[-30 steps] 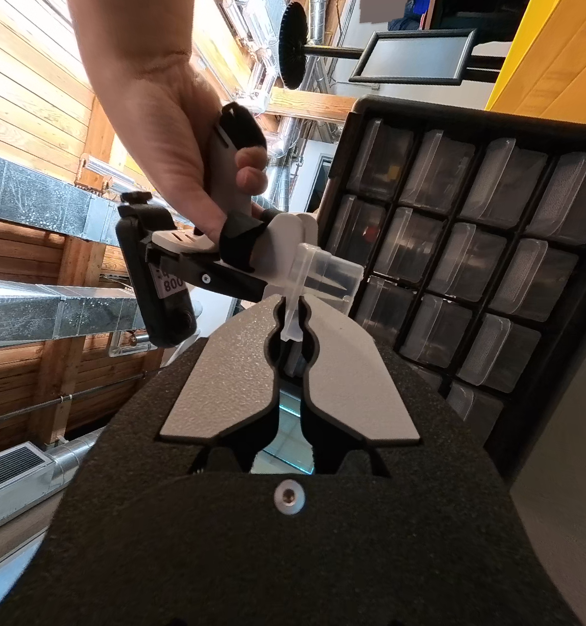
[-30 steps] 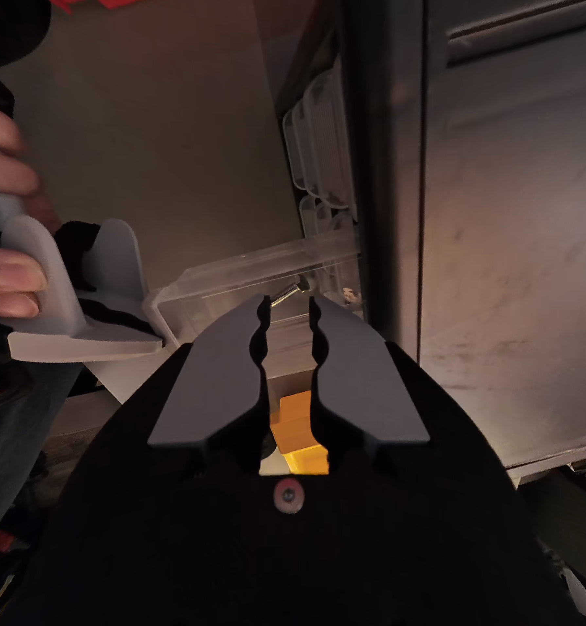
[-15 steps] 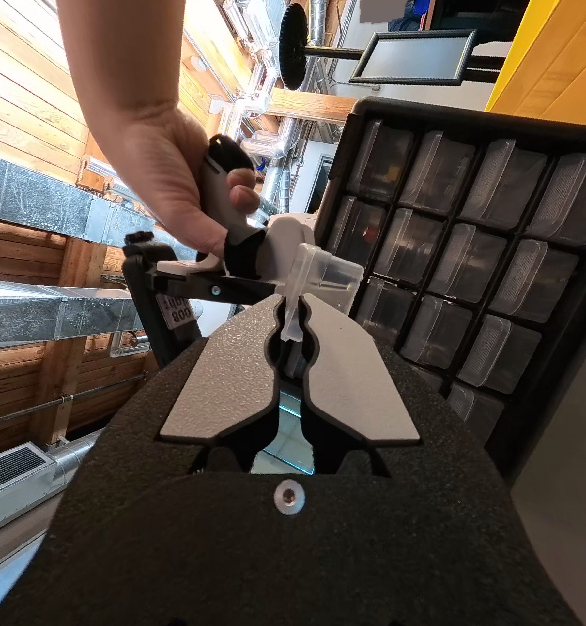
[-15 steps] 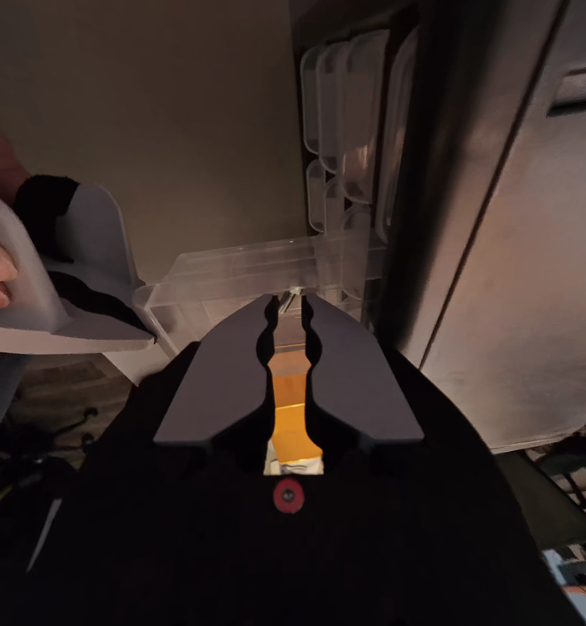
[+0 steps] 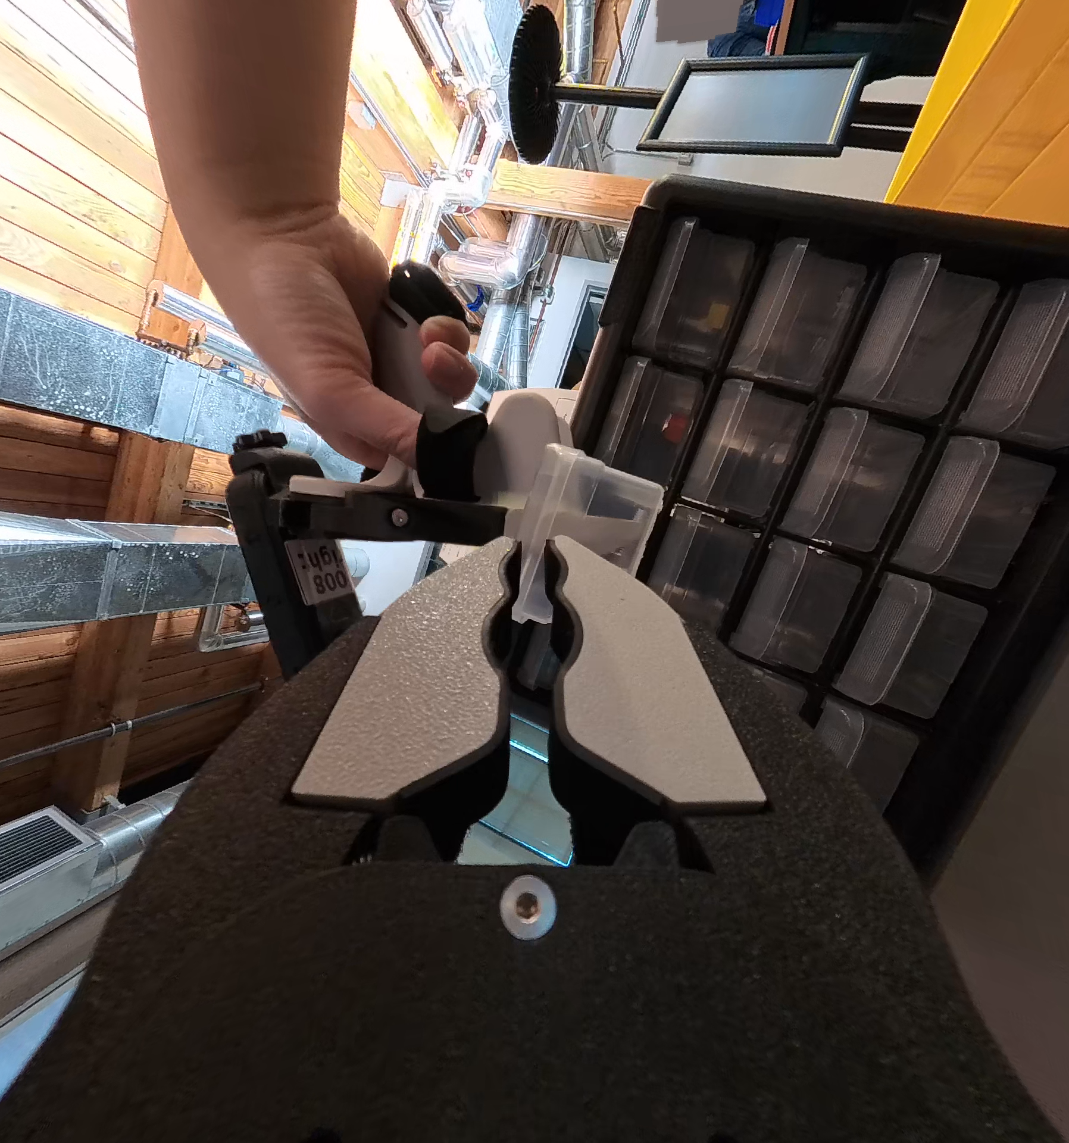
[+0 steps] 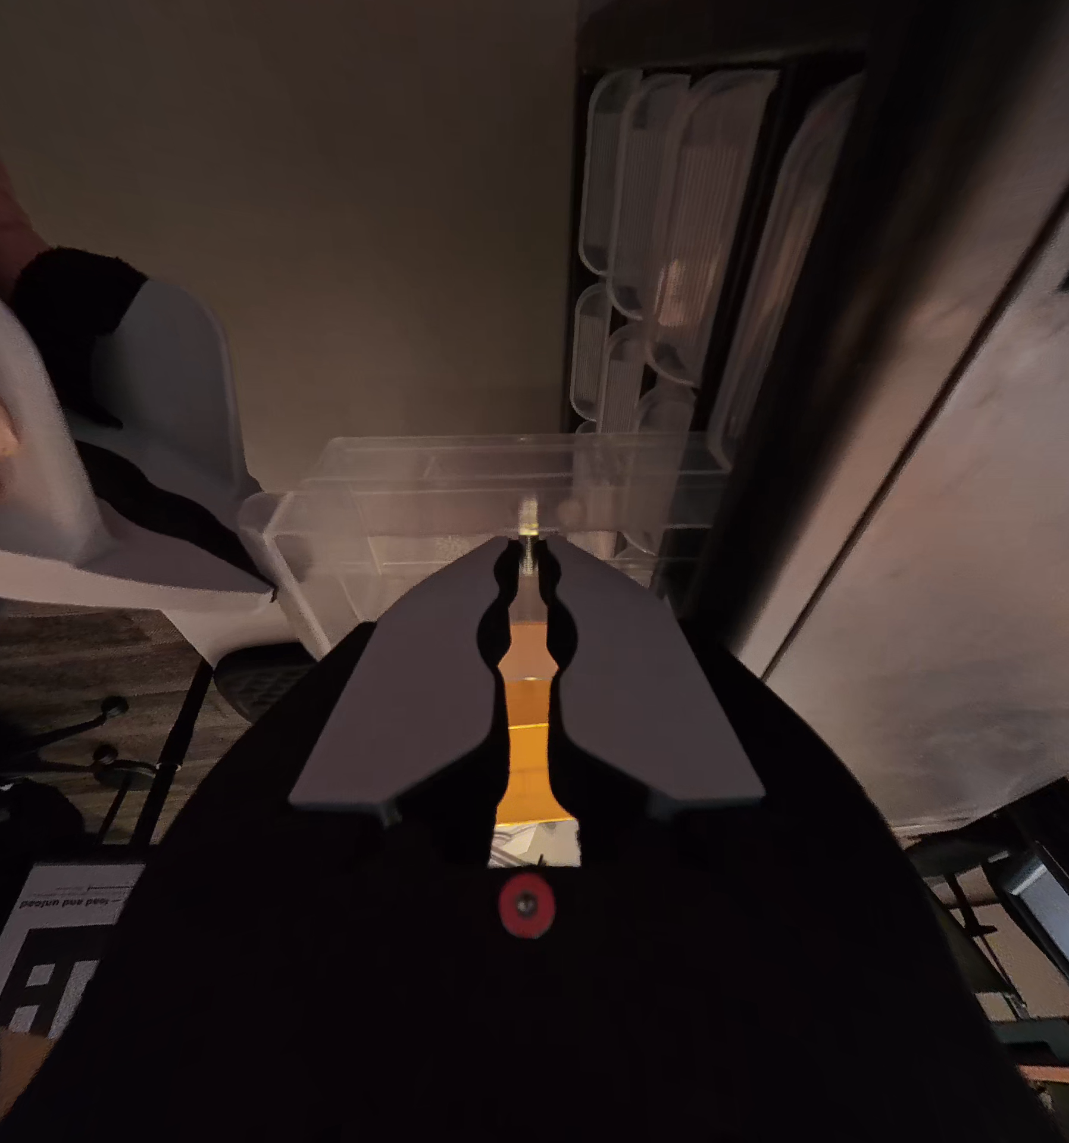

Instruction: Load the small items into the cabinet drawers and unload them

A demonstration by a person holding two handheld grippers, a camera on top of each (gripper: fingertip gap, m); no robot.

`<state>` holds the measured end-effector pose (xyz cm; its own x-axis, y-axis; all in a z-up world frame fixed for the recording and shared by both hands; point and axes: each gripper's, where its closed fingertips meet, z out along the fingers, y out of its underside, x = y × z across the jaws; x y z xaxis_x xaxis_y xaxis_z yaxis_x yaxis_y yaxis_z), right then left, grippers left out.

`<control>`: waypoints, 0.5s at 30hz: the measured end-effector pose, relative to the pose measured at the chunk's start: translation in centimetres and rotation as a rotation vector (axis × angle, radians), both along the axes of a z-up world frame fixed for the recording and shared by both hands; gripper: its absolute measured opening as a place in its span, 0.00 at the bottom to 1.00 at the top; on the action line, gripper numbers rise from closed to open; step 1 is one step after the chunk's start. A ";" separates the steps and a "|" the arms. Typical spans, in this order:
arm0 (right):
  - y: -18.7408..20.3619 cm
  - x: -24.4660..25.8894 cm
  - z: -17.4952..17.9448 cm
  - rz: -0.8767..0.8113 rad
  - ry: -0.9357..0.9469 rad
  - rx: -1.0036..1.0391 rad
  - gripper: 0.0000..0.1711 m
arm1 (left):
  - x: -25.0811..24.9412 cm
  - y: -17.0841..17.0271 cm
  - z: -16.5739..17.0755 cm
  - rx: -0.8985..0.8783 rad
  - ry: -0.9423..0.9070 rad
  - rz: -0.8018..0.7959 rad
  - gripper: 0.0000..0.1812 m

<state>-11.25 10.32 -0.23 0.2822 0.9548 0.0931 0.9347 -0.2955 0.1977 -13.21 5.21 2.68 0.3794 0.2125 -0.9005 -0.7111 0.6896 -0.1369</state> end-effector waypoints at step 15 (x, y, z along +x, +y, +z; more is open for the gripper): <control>-1.6 0.0 9.6 -0.095 0.564 0.192 0.04 | 0.2 0.0 0.1 -0.010 -0.001 -0.006 0.04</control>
